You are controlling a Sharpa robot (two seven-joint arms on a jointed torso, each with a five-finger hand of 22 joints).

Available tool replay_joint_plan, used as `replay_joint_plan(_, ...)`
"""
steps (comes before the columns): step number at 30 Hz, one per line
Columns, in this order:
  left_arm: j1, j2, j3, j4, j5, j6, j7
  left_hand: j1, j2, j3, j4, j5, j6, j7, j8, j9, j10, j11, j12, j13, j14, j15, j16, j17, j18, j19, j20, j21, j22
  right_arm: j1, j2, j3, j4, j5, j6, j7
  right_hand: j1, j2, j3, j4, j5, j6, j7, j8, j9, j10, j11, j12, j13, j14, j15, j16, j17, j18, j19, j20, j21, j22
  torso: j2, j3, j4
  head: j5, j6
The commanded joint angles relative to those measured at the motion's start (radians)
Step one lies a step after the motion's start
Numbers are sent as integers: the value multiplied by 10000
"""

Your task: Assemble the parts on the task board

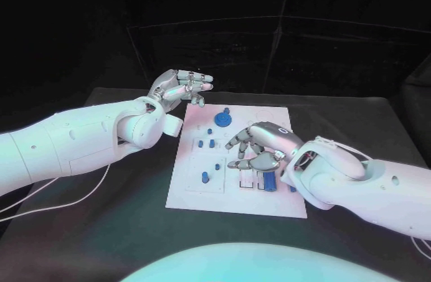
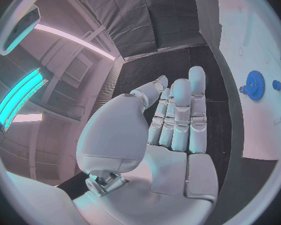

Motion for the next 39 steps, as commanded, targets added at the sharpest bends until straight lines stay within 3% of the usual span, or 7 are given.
replay_joint_plan(1, 12, -15, 7, 21, 25, 93, 37, -21, 17, -61, -1, 15, -78, -19, 63, 0, -49, 6, 47, -4, -32, 6, -61, -20, 137, 10, -38, -45, -16, 43, -537, -3, 248, 1766, -351, -1109, -261, -28, -398, 227, 318, 215, -164, 196, 44, 979, -195, 2666, 2772, 361, -179, 295, 446, -241, 238, -159, 356, 569, -38, -10, -70, -309, 60)
replay_joint_plan(3, 12, -31, 6, 31, 25, 94, 37, -21, 17, -61, -1, 15, -78, -19, 63, 0, -49, 6, 47, -4, -32, 6, -61, -20, 137, 10, -38, -45, -16, 65, -996, -4, 401, 1980, -105, -1498, -420, 96, -978, 574, 367, 325, -258, 502, 95, 1322, -328, 6482, 7113, 488, -267, 868, 1428, -378, 438, -281, 767, 1239, -46, -16, -93, -496, 111)
replay_joint_plan(4, 11, -38, 5, 31, 26, 92, 37, -21, 17, -61, -1, 15, -78, -19, 63, 0, -49, 6, 47, -4, -32, 6, -61, -20, 137, 10, -38, -45, -16, 72, -1194, -5, 458, 2047, 4, -1678, -384, 253, -1073, 680, 447, 264, -240, 561, 94, 1272, -331, 7229, 8064, 508, -198, 1020, 1732, -380, 481, -325, 881, 1442, -51, -14, -114, -530, 122)
replay_joint_plan(9, 4, -52, 2, 36, 26, 95, 41, -21, 17, -61, -1, 15, -78, -19, 63, 0, -49, 6, 47, -4, -32, 6, -61, -20, 137, 10, -38, -45, -16, 80, -1837, -13, 608, 1858, 433, -2607, -412, 405, -1888, 1273, 639, 80, -257, 1046, 158, 1176, -274, 8753, 10026, 526, -228, 1317, 2256, -462, 521, -209, 1102, 1794, -64, 7, -187, -595, 150)
replay_joint_plan(15, -10, -63, 0, 48, 26, 104, 42, -21, 17, -61, -1, 15, -78, -19, 63, 0, -49, 6, 47, -4, -32, 6, -61, -20, 137, 10, -38, -45, -16, 8, -2082, -27, 661, 1169, 910, -3808, -682, 218, -2474, 2022, 936, 47, -304, 1444, 287, 1282, -270, 9163, 10664, 569, -241, 1490, 2616, -493, 582, -237, 1274, 2098, -78, 16, -207, -639, 134)
replay_joint_plan(31, -32, -124, -2, 90, 26, 123, 26, -21, 17, -61, -1, 15, -78, -19, 63, 0, -49, 6, 47, -4, -32, 6, -61, -20, 137, 10, -38, -45, -16, -415, -1427, -53, 425, 749, 1467, -4716, -861, 286, -2623, 2053, 887, 62, -345, 1700, 414, 1277, -304, 9186, 10772, 583, -260, 1552, 2751, -496, 579, -257, 1300, 2143, -54, 2, -180, -647, 108)
replay_joint_plan(39, -32, -144, -2, 101, 26, 149, -22, -26, 17, -72, -1, 15, -84, -18, 69, -1, -57, 8, 53, -5, -33, 8, -62, -30, 136, 9, -37, -50, -20, -569, -1169, -56, 260, 779, 2169, -4864, -846, 334, -2621, 2043, 879, 39, -348, 1750, 443, 1234, -306, 9126, 10715, 583, -262, 1557, 2762, -498, 574, -260, 1303, 2149, -50, -3, -189, -613, 59)
